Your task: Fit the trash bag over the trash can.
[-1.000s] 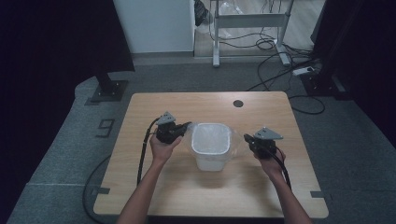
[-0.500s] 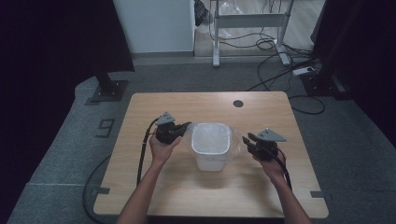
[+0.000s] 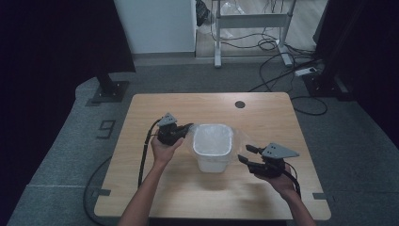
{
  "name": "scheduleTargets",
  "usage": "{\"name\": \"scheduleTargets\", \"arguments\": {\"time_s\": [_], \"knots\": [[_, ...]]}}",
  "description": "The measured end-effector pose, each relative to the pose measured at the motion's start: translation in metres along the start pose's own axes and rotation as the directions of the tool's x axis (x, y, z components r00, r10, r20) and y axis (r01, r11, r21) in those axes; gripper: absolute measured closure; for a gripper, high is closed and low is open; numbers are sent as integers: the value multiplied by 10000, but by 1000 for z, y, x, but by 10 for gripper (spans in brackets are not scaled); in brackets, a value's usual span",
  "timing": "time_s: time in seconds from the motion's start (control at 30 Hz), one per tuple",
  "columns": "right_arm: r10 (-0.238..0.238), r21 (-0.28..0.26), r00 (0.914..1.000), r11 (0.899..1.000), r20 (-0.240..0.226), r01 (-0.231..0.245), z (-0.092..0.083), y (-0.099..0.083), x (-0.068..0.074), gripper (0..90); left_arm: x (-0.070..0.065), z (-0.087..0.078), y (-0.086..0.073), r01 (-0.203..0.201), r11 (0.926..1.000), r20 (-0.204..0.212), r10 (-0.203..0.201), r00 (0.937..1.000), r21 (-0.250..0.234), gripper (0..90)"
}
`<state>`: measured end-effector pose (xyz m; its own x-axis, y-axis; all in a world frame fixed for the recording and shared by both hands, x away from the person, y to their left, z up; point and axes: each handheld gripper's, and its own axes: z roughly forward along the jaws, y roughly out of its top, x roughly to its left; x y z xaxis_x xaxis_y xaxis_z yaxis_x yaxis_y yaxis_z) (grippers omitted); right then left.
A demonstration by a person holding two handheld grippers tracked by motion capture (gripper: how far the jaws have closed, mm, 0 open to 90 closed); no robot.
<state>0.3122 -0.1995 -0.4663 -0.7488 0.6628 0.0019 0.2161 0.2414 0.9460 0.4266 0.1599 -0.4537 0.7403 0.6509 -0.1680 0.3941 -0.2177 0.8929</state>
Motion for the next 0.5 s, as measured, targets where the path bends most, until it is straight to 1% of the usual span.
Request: {"name": "scheduleTargets", "arguments": {"time_s": [0.1,0.17,0.2,0.27,0.4,0.5], "knots": [[-198,24,9985,9998,-511,200,2,-4,5,446,-1,0,0,11,10000,4,-11,10000,-1,876],[-239,127,9970,9996,-730,249,6,-8,6,435,-1,1,0,-7,10000,13,7,10000,6,876],[-300,206,9967,9993,-749,316,8,-10,6,433,-1,1,0,-5,10000,12,5,10000,11,876],[-433,407,9972,9981,-615,458,12,-12,6,429,-1,1,0,4,10000,21,-4,10000,10,876],[-876,692,9957,9936,-295,894,24,-14,6,432,-1,1,0,5,10000,32,-5,10000,-7,876],[-1221,891,9925,9886,39,1213,32,-15,7,445,-1,1,0,2,10000,40,-2,10000,-26,876]]}}
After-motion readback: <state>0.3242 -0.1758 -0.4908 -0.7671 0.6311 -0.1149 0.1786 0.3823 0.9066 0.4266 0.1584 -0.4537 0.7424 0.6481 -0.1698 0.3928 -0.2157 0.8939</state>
